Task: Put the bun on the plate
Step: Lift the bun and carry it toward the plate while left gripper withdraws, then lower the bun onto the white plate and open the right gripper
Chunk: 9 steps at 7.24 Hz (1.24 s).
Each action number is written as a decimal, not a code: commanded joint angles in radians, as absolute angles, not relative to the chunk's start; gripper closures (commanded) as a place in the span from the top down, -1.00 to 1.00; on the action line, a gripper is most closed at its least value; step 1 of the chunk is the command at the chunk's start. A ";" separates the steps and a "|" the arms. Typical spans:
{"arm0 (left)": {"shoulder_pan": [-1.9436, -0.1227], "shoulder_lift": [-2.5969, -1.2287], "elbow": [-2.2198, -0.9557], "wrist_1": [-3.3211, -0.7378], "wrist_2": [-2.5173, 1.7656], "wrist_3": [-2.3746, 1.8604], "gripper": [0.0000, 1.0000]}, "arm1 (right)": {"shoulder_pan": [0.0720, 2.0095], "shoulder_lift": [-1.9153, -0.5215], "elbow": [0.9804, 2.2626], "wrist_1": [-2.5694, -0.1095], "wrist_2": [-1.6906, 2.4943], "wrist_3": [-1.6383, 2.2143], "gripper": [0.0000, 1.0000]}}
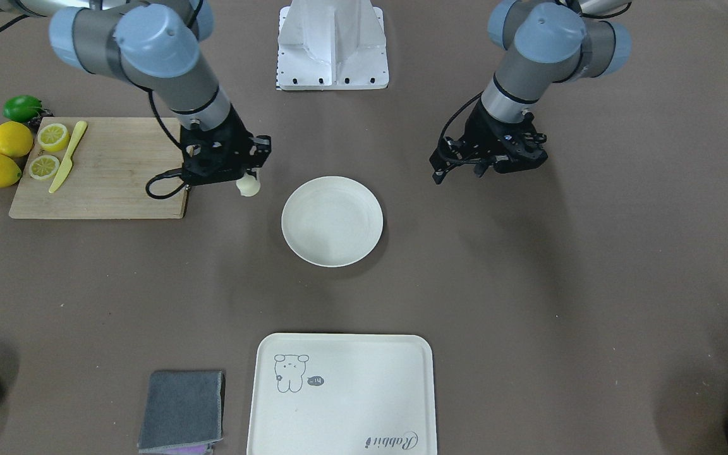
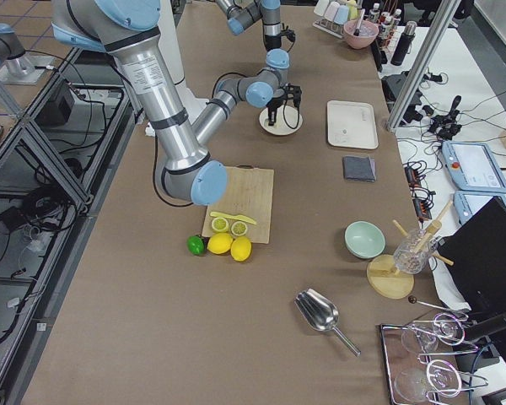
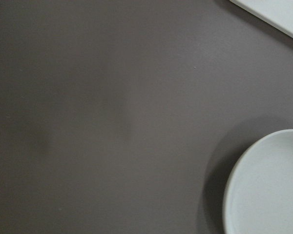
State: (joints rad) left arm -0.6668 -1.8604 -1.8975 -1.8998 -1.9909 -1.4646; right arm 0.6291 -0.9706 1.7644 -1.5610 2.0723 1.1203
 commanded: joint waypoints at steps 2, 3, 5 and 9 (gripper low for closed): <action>-0.696 -1.786 -1.936 -1.902 -2.014 -1.408 0.96 | 0.603 -0.772 1.453 -1.408 2.014 1.157 -0.78; -0.696 -1.786 -1.936 -1.902 -2.014 -1.408 0.95 | 0.589 -0.759 1.392 -1.338 1.990 1.172 -0.58; -0.706 -1.793 -1.930 -1.902 -2.014 -1.405 0.95 | 0.549 -0.762 1.387 -1.328 1.968 1.197 -0.15; -0.733 -1.802 -1.902 -1.902 -2.016 -1.364 0.95 | 0.529 -0.765 1.384 -1.324 1.962 1.198 0.46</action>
